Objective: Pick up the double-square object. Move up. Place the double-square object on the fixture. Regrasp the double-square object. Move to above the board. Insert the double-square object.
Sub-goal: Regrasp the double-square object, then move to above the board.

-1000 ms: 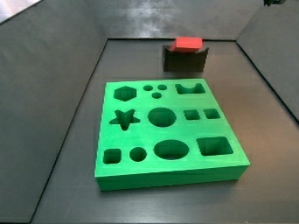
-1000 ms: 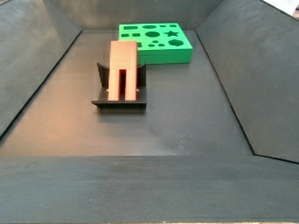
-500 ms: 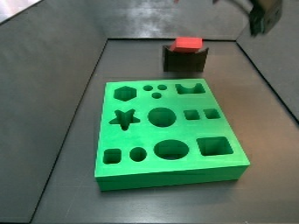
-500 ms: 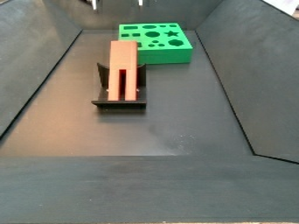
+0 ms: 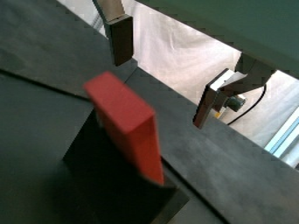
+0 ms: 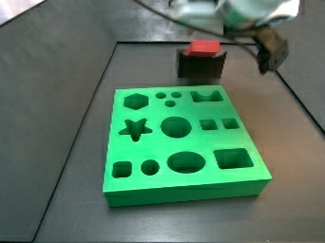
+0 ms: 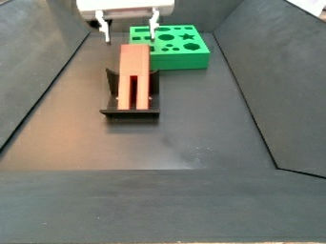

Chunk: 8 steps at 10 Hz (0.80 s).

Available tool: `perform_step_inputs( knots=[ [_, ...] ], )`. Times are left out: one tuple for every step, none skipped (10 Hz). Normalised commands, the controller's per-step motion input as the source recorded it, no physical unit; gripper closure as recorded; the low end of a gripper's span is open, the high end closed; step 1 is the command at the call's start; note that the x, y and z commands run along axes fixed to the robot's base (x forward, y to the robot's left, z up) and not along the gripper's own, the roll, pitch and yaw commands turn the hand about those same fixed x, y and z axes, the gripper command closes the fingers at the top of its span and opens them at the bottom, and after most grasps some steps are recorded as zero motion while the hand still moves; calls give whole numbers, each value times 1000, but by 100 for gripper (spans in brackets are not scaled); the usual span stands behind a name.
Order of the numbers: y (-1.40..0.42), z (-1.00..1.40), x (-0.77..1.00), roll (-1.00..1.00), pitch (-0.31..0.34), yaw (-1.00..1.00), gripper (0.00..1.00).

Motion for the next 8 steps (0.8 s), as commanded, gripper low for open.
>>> perform_step_inputs(
  knots=[
    [9,-704,92,75,-51,-38,0],
    [3,-476,84,74,-22,-40,0],
    [-1,-310,82,79,-3,-35,0],
    [0,0,0,0,0,0,100],
    [264,1000,75,108,251,-173,100],
    [260,1000,77,88,241,-156,100],
    [241,1000,70,60,234,-84,100],
    [224,1000,62,37,230,-12,100]
  ],
)
